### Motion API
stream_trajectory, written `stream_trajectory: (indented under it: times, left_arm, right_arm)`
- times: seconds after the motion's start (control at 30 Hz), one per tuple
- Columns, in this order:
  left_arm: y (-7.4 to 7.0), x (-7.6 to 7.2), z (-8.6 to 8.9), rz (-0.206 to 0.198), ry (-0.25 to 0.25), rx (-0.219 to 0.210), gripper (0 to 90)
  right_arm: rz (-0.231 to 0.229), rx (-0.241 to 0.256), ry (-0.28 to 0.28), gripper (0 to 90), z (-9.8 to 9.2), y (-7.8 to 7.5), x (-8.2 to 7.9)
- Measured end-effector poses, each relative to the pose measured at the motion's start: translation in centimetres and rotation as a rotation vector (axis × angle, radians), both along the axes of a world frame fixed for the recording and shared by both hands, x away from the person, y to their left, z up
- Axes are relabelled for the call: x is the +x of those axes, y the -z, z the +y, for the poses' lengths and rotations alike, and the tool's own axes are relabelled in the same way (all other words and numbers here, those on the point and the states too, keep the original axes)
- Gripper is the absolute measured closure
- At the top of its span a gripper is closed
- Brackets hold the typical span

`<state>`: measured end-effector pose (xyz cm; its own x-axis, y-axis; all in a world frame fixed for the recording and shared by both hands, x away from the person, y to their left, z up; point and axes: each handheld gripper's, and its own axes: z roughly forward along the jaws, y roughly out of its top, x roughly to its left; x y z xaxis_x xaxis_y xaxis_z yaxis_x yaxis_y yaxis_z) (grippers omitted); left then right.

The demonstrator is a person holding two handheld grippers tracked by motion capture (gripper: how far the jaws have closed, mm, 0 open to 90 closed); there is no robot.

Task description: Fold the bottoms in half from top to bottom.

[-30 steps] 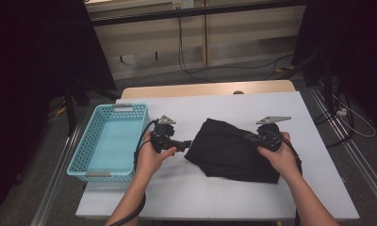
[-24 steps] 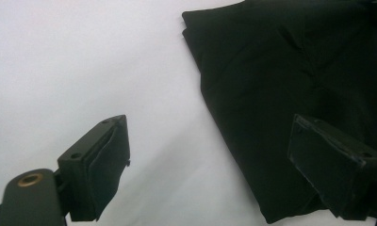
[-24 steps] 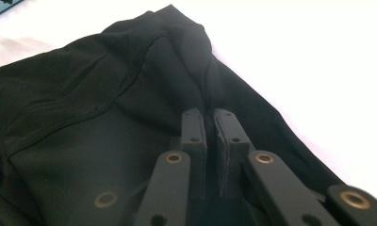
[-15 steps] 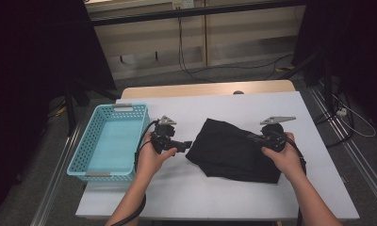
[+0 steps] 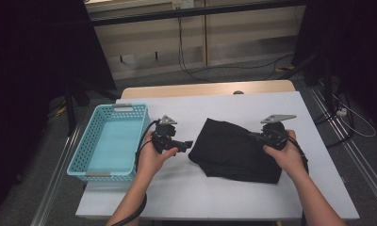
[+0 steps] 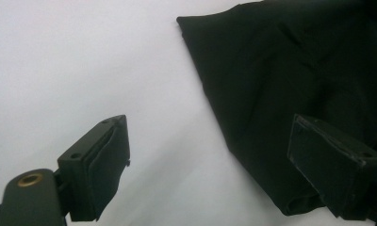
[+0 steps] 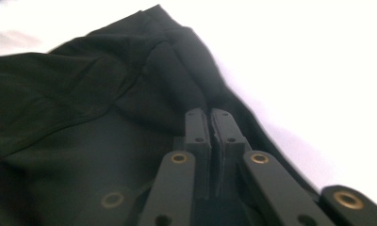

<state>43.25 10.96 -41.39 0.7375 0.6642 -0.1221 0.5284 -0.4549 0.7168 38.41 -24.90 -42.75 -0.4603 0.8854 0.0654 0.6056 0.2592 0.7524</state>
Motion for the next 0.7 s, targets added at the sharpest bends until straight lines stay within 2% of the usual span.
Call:
stream_trajectory:
  times: [0.07,0.13,0.17,0.23,0.3,0.33,0.4,0.47,0.53,0.67,0.7]
  left_arm:
    - [0.0,0.0,0.0,0.002,0.001,0.000,13.7]
    - [0.0,0.1,0.1,0.001,0.002,0.003,13.7]
    - [0.1,0.0,0.1,0.005,-0.010,-0.010,13.7]
    - [0.2,0.1,0.1,0.005,-0.011,-0.009,13.7]
    - [0.2,0.2,0.2,0.006,-0.009,-0.010,13.7]
    - [0.2,0.2,0.2,0.007,-0.012,-0.013,13.7]
    - [0.1,0.2,0.2,0.006,-0.002,-0.006,13.6]
    - [0.1,0.1,0.2,0.000,-0.007,-0.008,13.7]
    - [0.0,0.1,0.3,0.000,-0.008,-0.009,13.7]
    - [-0.1,0.2,0.4,0.001,-0.004,-0.009,13.6]
    - [0.1,0.2,0.3,0.002,-0.020,-0.023,13.6]
  right_arm:
    - [-0.016,-0.031,0.019,72.8,0.3,0.4,0.5]
    - [-0.016,-0.027,0.013,57.4,0.4,0.9,1.0]
    - [-0.013,-0.035,0.023,51.3,0.6,1.1,1.2]
    - [0.001,-0.053,0.039,49.9,0.7,1.6,1.6]
    - [0.019,-0.016,0.022,49.6,0.8,1.9,1.8]
    - [0.027,-0.003,0.006,51.7,1.0,2.1,1.8]
    - [0.033,-0.039,-0.010,69.9,1.4,2.3,1.8]
    - [0.048,-0.020,-0.020,83.6,1.5,2.2,1.7]
    - [0.039,-0.013,-0.024,86.8,1.4,1.8,1.5]
    - [0.029,-0.002,-0.022,87.2,0.7,0.6,0.9]
    - [0.026,0.009,-0.017,87.3,0.4,0.3,0.7]
